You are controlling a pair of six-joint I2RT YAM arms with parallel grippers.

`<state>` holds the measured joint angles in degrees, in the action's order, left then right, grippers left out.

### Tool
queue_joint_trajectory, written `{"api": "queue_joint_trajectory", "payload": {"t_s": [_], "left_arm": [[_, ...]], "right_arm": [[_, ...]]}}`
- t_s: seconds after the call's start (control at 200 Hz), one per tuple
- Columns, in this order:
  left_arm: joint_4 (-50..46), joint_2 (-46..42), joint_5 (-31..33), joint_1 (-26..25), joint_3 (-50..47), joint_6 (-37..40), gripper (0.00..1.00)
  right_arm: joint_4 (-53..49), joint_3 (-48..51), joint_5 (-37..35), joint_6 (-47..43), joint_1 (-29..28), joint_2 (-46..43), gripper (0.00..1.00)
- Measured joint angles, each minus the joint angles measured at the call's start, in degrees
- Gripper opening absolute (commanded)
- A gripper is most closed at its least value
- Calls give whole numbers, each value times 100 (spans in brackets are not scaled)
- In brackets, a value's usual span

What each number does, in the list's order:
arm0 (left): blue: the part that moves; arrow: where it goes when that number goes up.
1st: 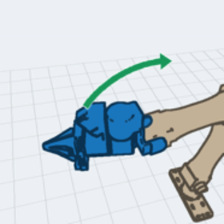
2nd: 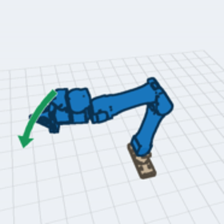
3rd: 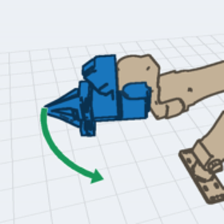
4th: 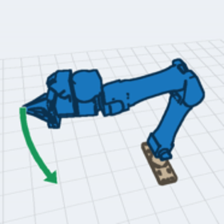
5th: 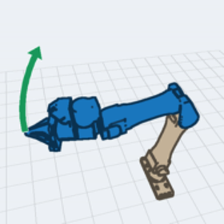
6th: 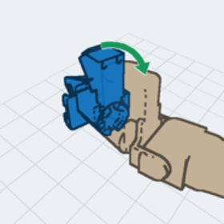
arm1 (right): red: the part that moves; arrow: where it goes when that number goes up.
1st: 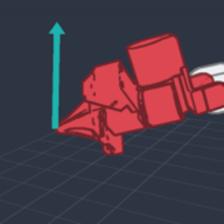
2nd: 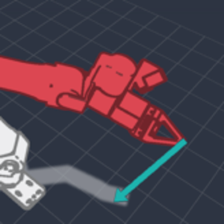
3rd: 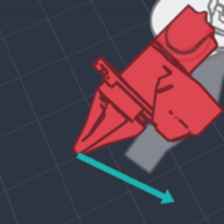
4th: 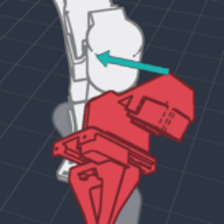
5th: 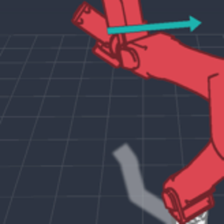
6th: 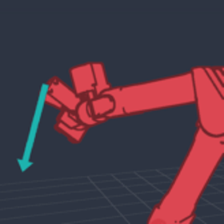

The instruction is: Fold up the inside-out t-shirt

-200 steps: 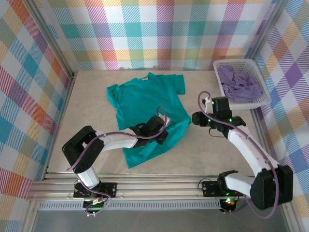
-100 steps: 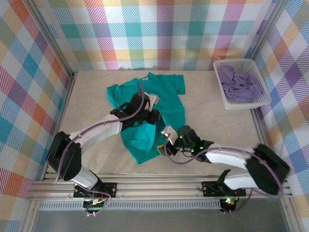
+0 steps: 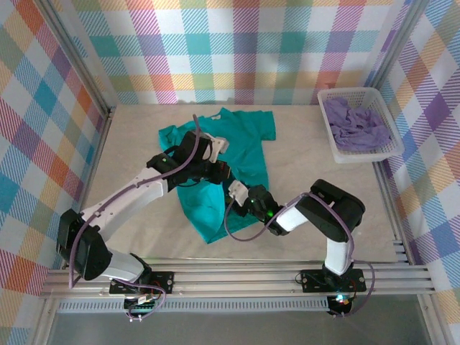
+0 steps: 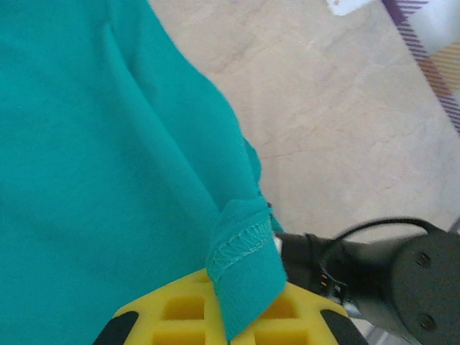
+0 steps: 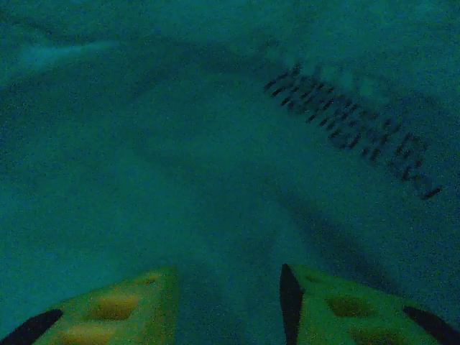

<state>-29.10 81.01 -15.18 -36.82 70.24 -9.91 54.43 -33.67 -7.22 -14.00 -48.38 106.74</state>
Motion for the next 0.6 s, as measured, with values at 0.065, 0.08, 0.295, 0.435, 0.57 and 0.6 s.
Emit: {"api": "queue_joint_trajectory", "payload": {"t_s": [0.065,0.08,0.295,0.435,0.57,0.6], "left_arm": [[13,-68,-173,0,0,11,0],[20,-83,-221,0,0,11,0],[70,-208,-688,0,2,9,0],[70,-310,-839,0,2,2,0],[92,-446,-861,0,0,-98,0],[116,-481,-885,0,-2,-122,0]], "right_arm": [[-15,-227,-79,-11,28,68,39],[-22,-280,-92,-17,33,85,38],[-435,-931,-286,-17,37,212,35],[-743,-1198,-323,146,101,247,34],[-1355,-1569,-282,328,192,358,34],[-1513,-1685,-284,343,195,400,34]]}}
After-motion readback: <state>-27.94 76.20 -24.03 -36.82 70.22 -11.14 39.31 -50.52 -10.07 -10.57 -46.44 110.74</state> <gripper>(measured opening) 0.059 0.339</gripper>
